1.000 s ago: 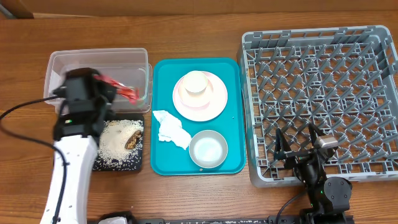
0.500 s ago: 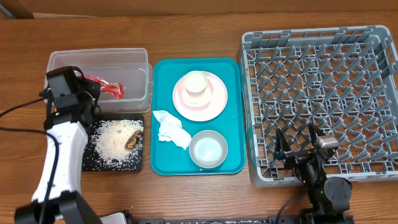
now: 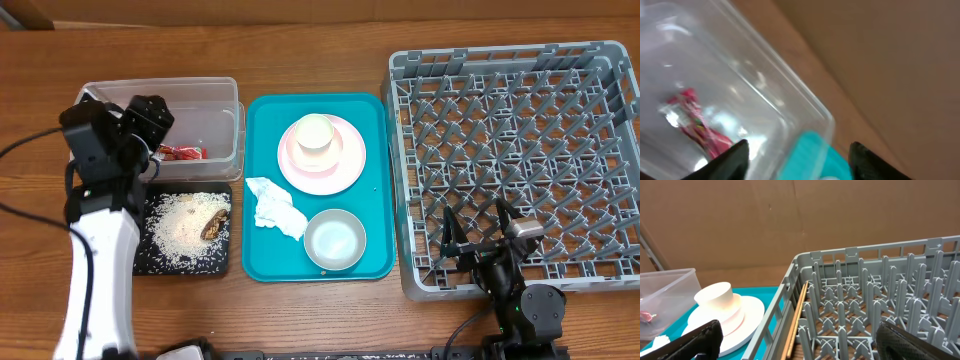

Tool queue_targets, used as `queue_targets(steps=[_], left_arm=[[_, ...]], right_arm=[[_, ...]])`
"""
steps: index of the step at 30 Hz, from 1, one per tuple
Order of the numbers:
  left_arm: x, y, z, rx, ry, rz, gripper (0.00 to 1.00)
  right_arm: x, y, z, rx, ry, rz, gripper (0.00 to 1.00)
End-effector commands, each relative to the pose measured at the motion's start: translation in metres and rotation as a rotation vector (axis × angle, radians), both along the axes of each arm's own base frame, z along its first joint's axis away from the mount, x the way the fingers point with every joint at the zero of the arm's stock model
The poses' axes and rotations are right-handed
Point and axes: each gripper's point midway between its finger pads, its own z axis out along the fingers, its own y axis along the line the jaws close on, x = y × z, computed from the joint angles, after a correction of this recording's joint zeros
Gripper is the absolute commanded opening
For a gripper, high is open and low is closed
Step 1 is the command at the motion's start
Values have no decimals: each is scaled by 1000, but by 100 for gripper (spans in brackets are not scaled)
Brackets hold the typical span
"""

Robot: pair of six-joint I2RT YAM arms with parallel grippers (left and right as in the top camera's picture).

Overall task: Sort waste into correct bins and load items into the dishwasher
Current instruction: 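Carry the red wrapper into the clear plastic bin and release, then move the left gripper to the white tissue and grasp it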

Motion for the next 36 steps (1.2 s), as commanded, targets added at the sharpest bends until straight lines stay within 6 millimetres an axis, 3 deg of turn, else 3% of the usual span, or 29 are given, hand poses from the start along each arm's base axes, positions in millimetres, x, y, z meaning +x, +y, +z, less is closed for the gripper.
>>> queue_targets(steps=[1, 5, 8, 12, 15, 19, 36], left_arm=[[-20, -51, 24, 31, -41, -236, 59], [-59, -91, 12, 86, 74, -345, 57], [-85, -112, -9, 190, 199, -385, 59], [-110, -132, -35, 369, 338, -427, 62], [-122, -158, -51, 463, 393, -515, 62], [-124, -183, -68, 530, 417, -581, 62], [-99, -194, -170, 639, 639, -609, 69]], right_arm=[[0, -1, -1, 0, -6, -4, 100], [0, -1, -1, 0, -6, -4, 100], [0, -1, -1, 0, -6, -4, 100], [0, -1, -1, 0, -6, -4, 100], [0, -1, -1, 0, -6, -4, 100], [0, -1, -1, 0, -6, -4, 100], [0, -1, -1, 0, -6, -4, 100]])
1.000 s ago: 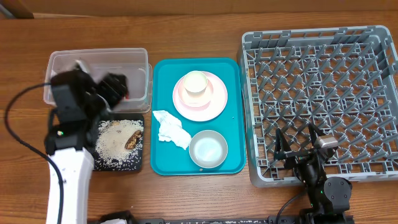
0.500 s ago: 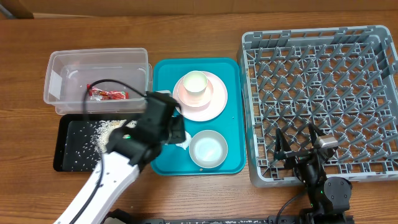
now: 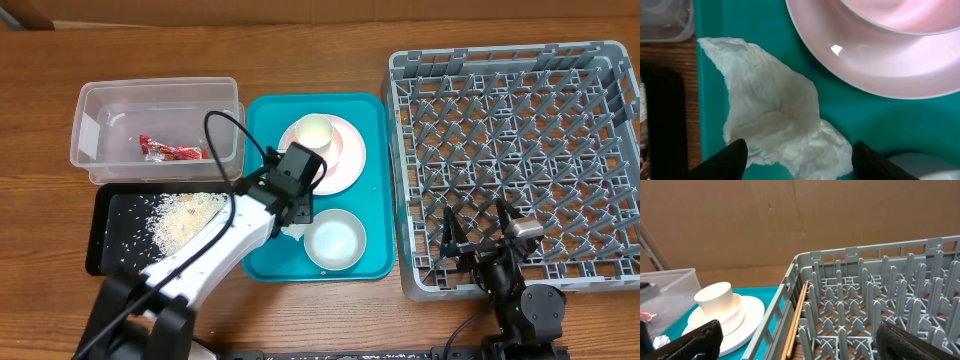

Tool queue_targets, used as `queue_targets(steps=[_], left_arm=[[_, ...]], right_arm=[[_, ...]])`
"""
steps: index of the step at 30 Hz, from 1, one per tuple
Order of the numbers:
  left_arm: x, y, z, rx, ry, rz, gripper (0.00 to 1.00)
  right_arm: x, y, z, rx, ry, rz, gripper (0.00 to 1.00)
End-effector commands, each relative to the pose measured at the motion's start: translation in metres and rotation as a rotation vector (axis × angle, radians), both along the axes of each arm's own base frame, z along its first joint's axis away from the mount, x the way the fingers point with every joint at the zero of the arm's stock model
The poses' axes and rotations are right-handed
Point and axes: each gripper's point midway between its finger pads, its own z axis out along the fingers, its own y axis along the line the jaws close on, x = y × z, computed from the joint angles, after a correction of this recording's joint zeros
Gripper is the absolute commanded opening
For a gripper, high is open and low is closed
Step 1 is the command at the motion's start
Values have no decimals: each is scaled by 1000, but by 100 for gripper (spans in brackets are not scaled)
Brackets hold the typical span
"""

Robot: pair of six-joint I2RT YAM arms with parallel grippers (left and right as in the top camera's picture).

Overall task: Sort waste into correct bins and load items into the dishwasher
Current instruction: 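Move the left gripper to the white tissue and grasp it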

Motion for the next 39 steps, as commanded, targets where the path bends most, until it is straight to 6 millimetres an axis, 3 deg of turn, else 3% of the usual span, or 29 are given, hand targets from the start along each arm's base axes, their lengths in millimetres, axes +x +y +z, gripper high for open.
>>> queue_targets(steps=[1, 7, 16, 18, 27, 31, 33, 39], left_arm=[[5, 2, -12, 38, 10, -17, 69], [7, 1, -17, 41, 14, -16, 73], [0, -3, -40, 38, 85, -27, 71], [0, -5, -44, 30, 95, -30, 64], [3, -7, -41, 22, 82, -31, 18], [9, -10, -26, 17, 65, -30, 5], [15, -13, -12, 10, 52, -30, 4], [39, -13, 55, 32, -66, -29, 4]], right_arm=[[0, -1, -1, 0, -6, -5, 100], [0, -1, -1, 0, -6, -5, 100], [0, -1, -1, 0, -6, -5, 100], [0, -1, -1, 0, -6, -5, 100], [0, -1, -1, 0, -6, -5, 100], [0, -1, -1, 0, -6, -5, 100], [0, -1, -1, 0, -6, -5, 100], [0, -1, -1, 0, -6, -5, 100]])
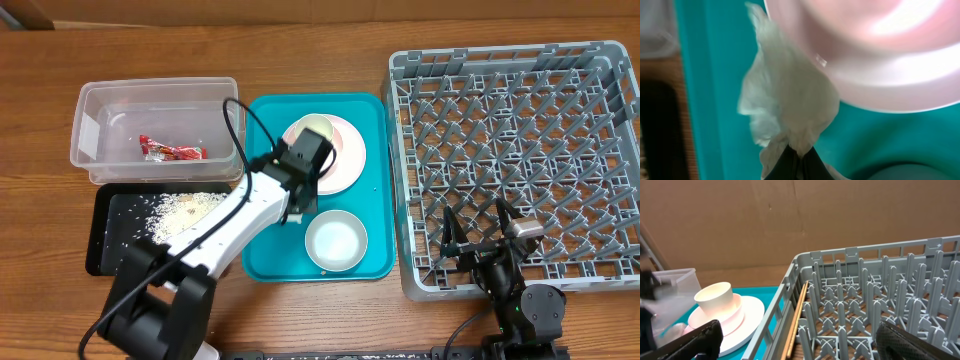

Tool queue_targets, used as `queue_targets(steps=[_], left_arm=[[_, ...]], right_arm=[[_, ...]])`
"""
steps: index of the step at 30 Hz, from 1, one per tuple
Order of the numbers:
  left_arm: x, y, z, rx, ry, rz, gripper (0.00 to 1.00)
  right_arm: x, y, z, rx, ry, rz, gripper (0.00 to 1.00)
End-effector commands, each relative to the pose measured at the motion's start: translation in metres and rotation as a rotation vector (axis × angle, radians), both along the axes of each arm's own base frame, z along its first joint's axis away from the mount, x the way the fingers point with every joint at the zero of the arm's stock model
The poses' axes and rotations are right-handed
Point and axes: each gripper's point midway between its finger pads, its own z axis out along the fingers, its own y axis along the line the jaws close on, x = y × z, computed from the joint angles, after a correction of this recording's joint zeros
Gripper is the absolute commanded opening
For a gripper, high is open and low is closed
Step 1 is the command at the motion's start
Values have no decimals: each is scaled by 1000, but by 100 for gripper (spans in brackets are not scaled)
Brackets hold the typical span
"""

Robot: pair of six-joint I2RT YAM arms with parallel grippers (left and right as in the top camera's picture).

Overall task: Sort waste into correct bins and load items into the dishwasher
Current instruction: 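Move the left gripper to the white tissue and grasp it, then carry the white tissue into the clear bin and open the left gripper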

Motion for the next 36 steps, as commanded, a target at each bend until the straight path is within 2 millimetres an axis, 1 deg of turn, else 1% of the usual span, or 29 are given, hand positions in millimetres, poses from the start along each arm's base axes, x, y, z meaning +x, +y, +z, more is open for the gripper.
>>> queue_targets(steps=[1, 4, 6, 8, 11, 13, 16, 19, 20, 22, 26, 27, 28, 29, 31, 33, 36], left_arm=[[28, -1, 62, -4, -163, 4, 4], [40, 11, 101, 34, -252, 39, 4], [48, 23, 128, 63, -319, 76, 4], [56, 38, 150, 92, -376, 111, 4], [69, 62, 173, 121, -437, 173, 4], [78, 80, 179, 127, -459, 213, 4], [87, 107, 178, 122, -463, 287, 7], [97, 133, 167, 103, -440, 353, 9], [100, 141, 161, 87, -426, 372, 10], [107, 151, 146, 48, -388, 393, 11], [116, 169, 108, 2, -293, 435, 14], [117, 173, 99, 2, -275, 445, 16], [119, 178, 91, 4, -257, 454, 20], [121, 181, 84, 7, -244, 452, 28], [124, 185, 77, 14, -235, 442, 49], [127, 186, 80, 14, -250, 437, 59], [131, 183, 100, -10, -300, 431, 70]], right_arm=[[0, -1, -1, 0, -6, -5, 100], [0, -1, -1, 0, -6, -5, 100], [0, -1, -1, 0, -6, -5, 100], [0, -1, -1, 0, -6, -5, 100], [0, -1, -1, 0, -6, -5, 100], [0, -1, -1, 0, -6, -5, 100], [0, -1, -1, 0, -6, -5, 100], [0, -1, -1, 0, -6, -5, 100], [0, -1, -1, 0, -6, -5, 100], [0, -1, -1, 0, -6, -5, 100], [0, -1, -1, 0, -6, -5, 100], [0, -1, -1, 0, -6, -5, 100], [0, -1, -1, 0, -6, -5, 100], [0, -1, -1, 0, -6, -5, 100], [0, -1, -1, 0, -6, -5, 100], [0, -1, -1, 0, -6, -5, 100], [0, -1, -1, 0, -6, -5, 100]])
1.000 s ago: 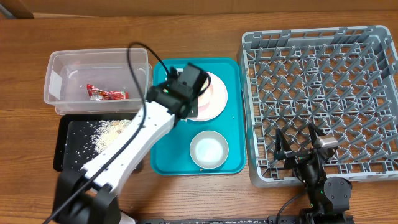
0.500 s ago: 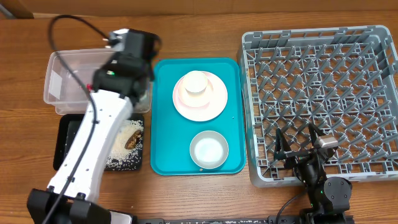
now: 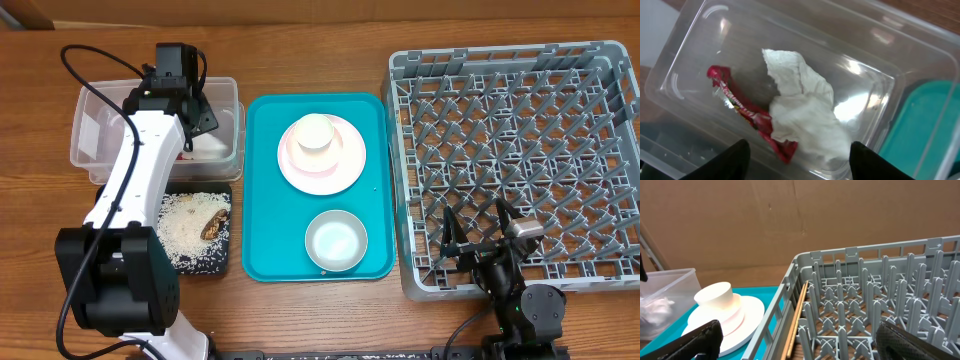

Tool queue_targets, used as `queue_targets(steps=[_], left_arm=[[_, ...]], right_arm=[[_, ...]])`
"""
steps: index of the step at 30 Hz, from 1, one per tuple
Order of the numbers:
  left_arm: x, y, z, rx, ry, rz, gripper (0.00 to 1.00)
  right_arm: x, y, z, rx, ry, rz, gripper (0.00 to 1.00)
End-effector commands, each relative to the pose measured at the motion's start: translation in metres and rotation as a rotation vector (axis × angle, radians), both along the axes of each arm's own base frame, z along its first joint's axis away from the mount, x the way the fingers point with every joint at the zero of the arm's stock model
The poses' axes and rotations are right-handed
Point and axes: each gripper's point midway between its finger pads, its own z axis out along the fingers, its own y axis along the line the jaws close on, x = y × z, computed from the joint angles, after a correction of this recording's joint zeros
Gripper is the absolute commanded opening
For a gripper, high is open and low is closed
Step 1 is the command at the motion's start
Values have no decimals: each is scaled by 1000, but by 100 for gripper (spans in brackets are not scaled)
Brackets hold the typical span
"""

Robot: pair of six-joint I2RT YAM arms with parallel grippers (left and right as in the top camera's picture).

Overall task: Sort waste into correct bins and load items into the dishwasher
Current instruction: 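Carry the white tissue into the clear bin and open the left gripper, then move the left gripper over the teal tray toward the small white bowl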

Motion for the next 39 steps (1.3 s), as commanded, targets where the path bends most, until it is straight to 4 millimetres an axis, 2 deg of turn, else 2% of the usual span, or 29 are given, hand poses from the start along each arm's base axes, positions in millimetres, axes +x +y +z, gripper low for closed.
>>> queue_targets(steps=[1, 5, 8, 11, 12, 13, 19, 26, 31, 39], left_arm=[[9, -12, 37, -46, -95, -47, 72], [2, -44, 68, -170, -152, -138, 78], [-15, -76, 85, -289, -153, -230, 78], [-40, -107, 88, -390, -92, -309, 81], [-47, -114, 86, -412, -64, -325, 86], [-54, -121, 84, -429, -37, -338, 100], [-92, -141, 60, -428, 149, -367, 100], [-117, -168, 45, -414, 244, -441, 100], [-128, -192, 38, -405, 266, -514, 100], [-132, -228, 30, -402, 235, -621, 100]], right_arm=[[0, -1, -1, 0, -6, -5, 100], [0, -1, -1, 0, -6, -5, 100], [0, -1, -1, 0, -6, -5, 100], [0, -1, -1, 0, -6, -5, 100], [0, -1, -1, 0, -6, -5, 100], [0, -1, -1, 0, -6, -5, 100], [0, -1, -1, 0, -6, -5, 100], [0, -1, -1, 0, -6, -5, 100], [0, -1, -1, 0, -6, -5, 100], [0, -1, -1, 0, -6, -5, 100]])
